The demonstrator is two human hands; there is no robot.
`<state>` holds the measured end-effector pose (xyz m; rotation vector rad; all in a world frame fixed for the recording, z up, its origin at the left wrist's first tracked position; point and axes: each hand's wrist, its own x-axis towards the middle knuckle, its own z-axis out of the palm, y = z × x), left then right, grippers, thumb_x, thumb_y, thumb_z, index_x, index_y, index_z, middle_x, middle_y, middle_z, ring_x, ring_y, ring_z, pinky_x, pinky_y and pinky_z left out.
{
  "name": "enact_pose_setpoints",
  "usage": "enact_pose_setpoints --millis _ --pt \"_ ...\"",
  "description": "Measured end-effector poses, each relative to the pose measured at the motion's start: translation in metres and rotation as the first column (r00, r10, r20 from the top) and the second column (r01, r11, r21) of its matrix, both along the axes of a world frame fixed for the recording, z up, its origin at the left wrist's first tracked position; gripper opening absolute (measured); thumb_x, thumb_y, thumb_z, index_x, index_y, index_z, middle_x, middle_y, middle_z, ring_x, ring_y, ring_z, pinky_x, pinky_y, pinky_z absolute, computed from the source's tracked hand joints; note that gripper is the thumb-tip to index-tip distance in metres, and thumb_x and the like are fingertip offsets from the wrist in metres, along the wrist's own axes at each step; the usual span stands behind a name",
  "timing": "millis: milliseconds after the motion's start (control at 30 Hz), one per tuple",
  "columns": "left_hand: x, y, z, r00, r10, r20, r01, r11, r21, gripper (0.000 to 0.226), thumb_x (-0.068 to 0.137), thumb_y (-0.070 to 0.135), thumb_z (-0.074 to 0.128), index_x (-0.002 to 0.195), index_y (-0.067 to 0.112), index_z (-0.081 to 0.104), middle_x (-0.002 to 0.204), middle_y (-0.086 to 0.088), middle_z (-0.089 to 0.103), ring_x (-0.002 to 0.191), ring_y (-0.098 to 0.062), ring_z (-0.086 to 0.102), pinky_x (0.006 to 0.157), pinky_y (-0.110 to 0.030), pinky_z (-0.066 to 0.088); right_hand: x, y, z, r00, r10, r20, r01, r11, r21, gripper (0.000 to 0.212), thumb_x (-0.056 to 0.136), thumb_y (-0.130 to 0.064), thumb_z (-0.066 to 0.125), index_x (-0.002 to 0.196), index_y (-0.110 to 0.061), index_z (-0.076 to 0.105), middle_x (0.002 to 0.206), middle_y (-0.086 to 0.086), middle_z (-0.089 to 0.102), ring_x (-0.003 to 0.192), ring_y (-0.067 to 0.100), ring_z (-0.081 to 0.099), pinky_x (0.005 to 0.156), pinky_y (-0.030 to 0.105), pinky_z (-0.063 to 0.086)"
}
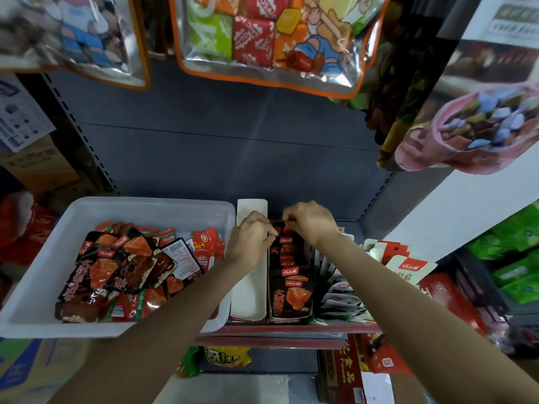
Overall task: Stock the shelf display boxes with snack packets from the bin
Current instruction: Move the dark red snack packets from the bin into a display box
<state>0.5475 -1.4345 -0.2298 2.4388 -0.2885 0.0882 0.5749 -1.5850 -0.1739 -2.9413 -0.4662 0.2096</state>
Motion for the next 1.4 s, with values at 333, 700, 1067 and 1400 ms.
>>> enact_pose_setpoints --millis 333,700,1067,1400 --pt "-0.030 0.086 -0.002 0.992 0.128 -0.012 -0.129 0.985 -0.113 0.016 0.084 0.007 0.064 0.098 0.013 0.070 0.101 0.001 0.055 0.087 -0.014 0.058 0.087 -0.027 0.047 -0.030 0.056 0.008 0.996 0.034 0.081 -0.057 0.956 0.289 0.022 0.090 -0.019 0.057 0.111 -0.016 0.064 0.108 0.002 0.061 0.101 0.019 0.057 0.081 0.033 0.049" --pt "-0.052 0.234 -0.045 0.912 0.163 -0.377 0.016 0.903 0.429 0.066 0.091 0.037 0.057 0.147 0.022 0.028 0.156 -0.005 0.019 0.144 -0.023 0.014 0.116 -0.037 0.018 -0.050 0.197 -0.063 0.917 0.035 -0.398 0.031 0.987 0.158 0.041 0.097 -0.021 0.046 0.134 -0.006 0.043 0.125 0.021 0.056 0.115 0.036 0.054 0.092 0.035 0.043" --pt "-0.053 0.236 -0.039 0.889 0.111 -0.445 0.082 0.916 0.393 0.076 0.085 0.034 0.066 0.148 0.023 0.025 0.157 -0.006 0.014 0.144 -0.028 0.010 0.116 -0.050 0.017 -0.035 0.202 -0.083 0.937 -0.231 -0.262 0.259 0.963 0.074 0.039 0.079 -0.019 0.071 0.114 -0.010 0.055 0.107 0.015 0.066 0.101 0.034 0.061 0.084 0.038 0.052" --pt "-0.049 0.180 -0.011 0.994 -0.077 -0.077 0.073 0.996 -0.048 0.048 0.087 0.010 0.063 0.134 0.015 0.051 0.137 -0.005 0.050 0.126 -0.020 0.044 0.105 -0.026 0.031 -0.047 0.169 -0.006 0.772 -0.158 -0.615 0.623 0.379 0.684 0.011 0.094 0.000 0.049 0.096 -0.004 0.058 0.073 0.010 0.063 0.050 0.010 0.062 0.052 0.018 0.054"
